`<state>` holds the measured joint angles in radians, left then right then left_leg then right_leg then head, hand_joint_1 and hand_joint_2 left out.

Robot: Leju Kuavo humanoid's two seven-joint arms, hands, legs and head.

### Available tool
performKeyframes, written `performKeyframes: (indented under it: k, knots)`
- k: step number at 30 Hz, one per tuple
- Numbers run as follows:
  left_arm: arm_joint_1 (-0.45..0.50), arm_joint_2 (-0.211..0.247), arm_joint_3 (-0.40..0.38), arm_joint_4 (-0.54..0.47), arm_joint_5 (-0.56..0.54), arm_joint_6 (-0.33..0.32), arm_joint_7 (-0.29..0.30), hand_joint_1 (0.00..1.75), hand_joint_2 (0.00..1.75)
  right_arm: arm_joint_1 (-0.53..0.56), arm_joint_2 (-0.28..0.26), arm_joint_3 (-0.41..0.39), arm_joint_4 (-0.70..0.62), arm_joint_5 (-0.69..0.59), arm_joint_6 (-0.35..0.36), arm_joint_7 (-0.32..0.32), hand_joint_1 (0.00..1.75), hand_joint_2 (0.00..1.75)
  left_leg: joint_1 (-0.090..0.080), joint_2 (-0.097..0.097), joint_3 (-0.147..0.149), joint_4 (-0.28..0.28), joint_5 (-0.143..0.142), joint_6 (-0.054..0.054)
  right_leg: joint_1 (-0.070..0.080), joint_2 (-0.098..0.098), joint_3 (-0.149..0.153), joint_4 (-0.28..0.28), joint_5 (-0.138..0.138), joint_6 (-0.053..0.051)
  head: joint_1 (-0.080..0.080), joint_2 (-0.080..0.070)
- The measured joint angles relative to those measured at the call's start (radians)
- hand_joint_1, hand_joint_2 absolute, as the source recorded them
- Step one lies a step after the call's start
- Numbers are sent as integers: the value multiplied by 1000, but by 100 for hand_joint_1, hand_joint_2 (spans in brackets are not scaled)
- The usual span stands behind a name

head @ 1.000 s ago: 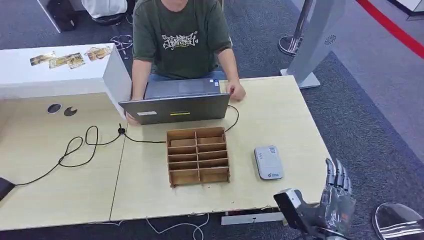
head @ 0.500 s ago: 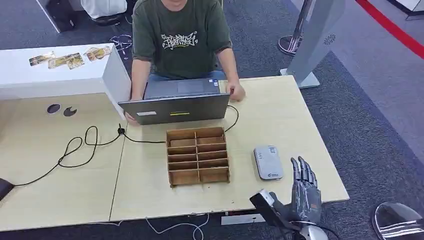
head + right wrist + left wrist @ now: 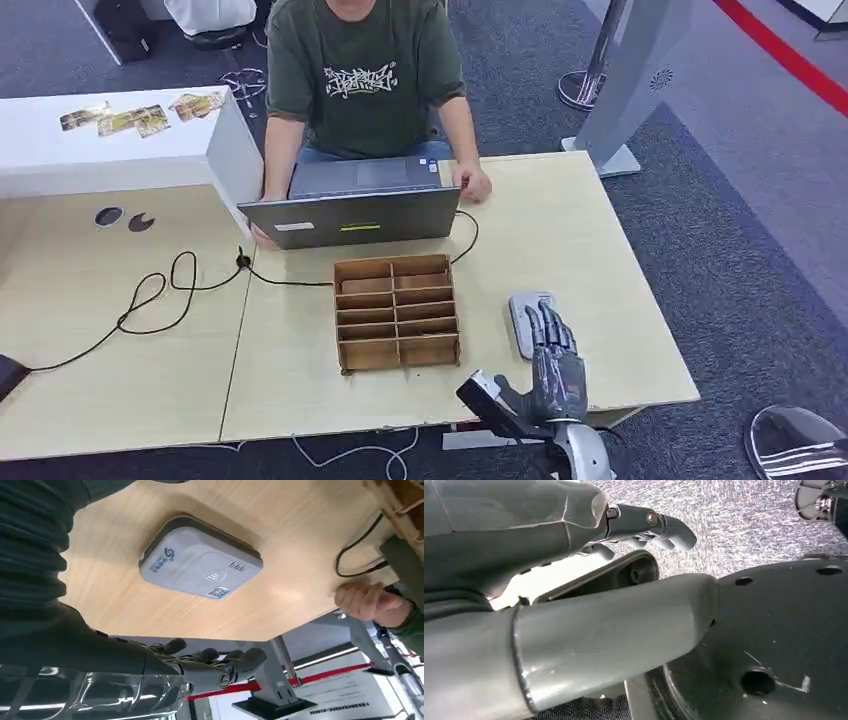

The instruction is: Pass the card to the sensor for recognition and then transmit it.

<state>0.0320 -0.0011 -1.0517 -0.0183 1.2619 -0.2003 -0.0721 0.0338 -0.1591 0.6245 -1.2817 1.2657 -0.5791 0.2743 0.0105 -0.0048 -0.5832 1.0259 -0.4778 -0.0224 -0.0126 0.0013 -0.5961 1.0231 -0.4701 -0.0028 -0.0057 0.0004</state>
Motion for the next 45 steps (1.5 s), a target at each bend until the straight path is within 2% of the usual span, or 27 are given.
performKeyframes:
  k: [7, 11, 22, 30, 35, 45]
  knots:
    - [0, 2, 0, 0, 1, 1, 0, 0, 0, -6, 18, 2, 6, 21, -21, -15, 0, 175, 0, 0, 0, 0, 0, 0, 0, 0, 0, 0, 0, 0, 0, 0]
    - [0, 2, 0, 0, 3, 3, 0, 0, 0, 5, 18, 8, -36, 48, -40, -10, 0, 175, 0, 0, 0, 0, 0, 0, 0, 0, 0, 0, 0, 0, 0, 0]
    - [0, 1, 0, 0, 8, 3, -2, 0, 0, 25, 2, 35, -127, 40, -37, -15, 0, 175, 0, 0, 0, 0, 0, 0, 0, 0, 0, 0, 0, 0, 0, 0]
    - [0, 2, 0, 0, 0, 0, -2, 0, 0, 2, 4, 51, -131, -52, -21, -85, 0, 175, 0, 0, -1, 0, 0, 0, 0, 0, 0, 0, 0, 0, 0, 0]
    - [0, 3, 0, 0, -8, -2, -2, 0, 0, -25, 31, 52, -112, -73, -20, -128, 0, 175, 0, 0, 0, 0, 0, 0, 0, 0, 0, 0, 0, 0, 0, 0]
    - [-1, 5, 0, 0, -18, -3, -2, 0, 0, -80, 83, 61, -48, -71, -28, -161, 0, 175, 0, 0, 0, 0, 0, 0, 0, 0, 0, 0, 0, 0, 0, 0]
